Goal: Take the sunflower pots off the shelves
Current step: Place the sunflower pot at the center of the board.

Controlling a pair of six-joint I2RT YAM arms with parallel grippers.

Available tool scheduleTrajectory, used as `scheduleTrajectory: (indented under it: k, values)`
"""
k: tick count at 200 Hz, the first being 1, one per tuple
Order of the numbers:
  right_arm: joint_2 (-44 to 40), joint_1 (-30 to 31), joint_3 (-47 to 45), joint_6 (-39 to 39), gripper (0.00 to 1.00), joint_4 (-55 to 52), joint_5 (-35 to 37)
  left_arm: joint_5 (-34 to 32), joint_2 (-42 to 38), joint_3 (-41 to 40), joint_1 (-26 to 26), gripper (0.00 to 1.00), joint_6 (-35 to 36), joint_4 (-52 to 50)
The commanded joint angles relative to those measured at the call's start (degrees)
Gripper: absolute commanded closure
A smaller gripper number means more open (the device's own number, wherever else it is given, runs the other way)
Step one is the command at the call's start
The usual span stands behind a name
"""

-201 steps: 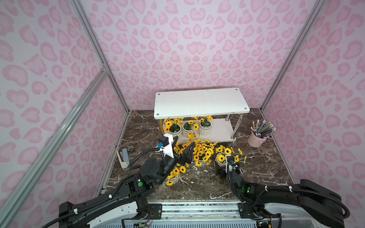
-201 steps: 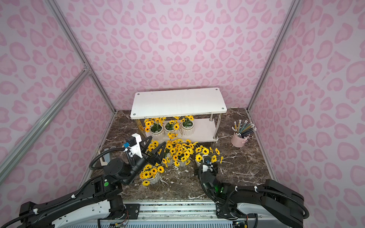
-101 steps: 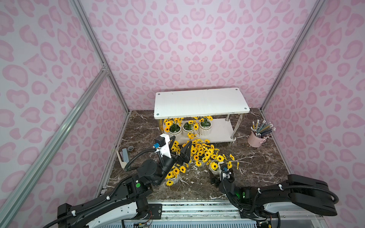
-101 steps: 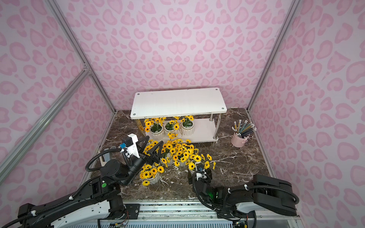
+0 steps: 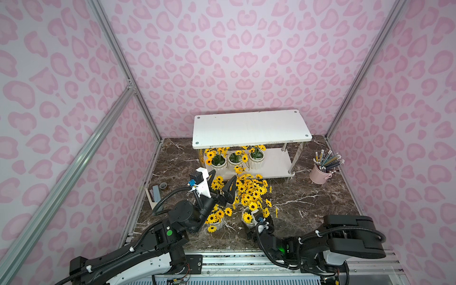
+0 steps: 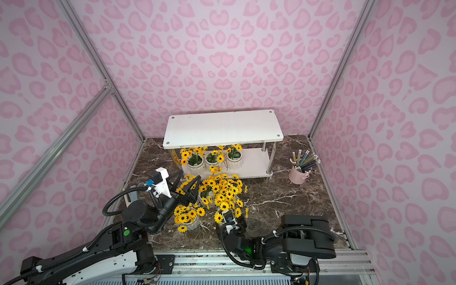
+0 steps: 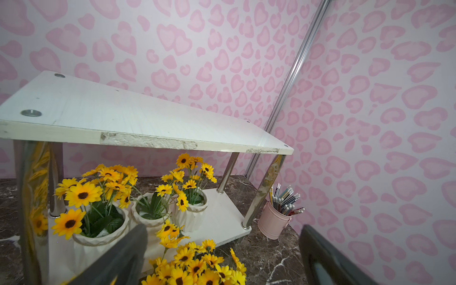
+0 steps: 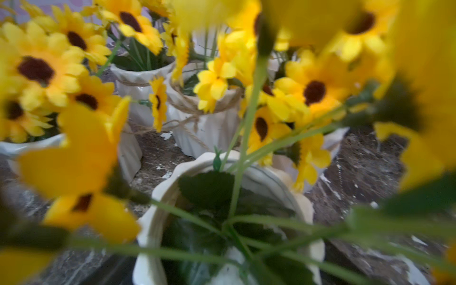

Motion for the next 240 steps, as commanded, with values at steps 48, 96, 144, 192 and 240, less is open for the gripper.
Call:
scheduleTrajectory:
  k: [48, 96, 144, 192, 240]
  values:
    - [9.3, 0.8, 6.4, -7.6, 1.00, 12.2, -7.4, -0.9, -1.1, -0.1, 0.0, 0.03, 0.6, -0.8]
    - [10.8, 0.4, 7.7, -9.2, 0.75, 10.9, -7.8, -1.6, -1.7, -0.2, 0.0, 0.02, 0.5, -1.2]
    - [11.8, 1.4, 9.0, -10.4, 0.01, 10.2, -5.4, -2.2, -1.7, 0.3, 0.0, 0.03, 0.6, -1.9]
    - [10.7, 1.9, 9.0, -10.5, 0.01, 8.8, -4.2, -2.2, -2.2, 0.6, 0.0, 0.03, 0.5, -2.2]
    - [4.9, 2.1, 9.0, -8.4, 0.01, 0.0, -4.0, -2.2, -1.9, 1.2, 0.0, 0.03, 1.0, -2.3]
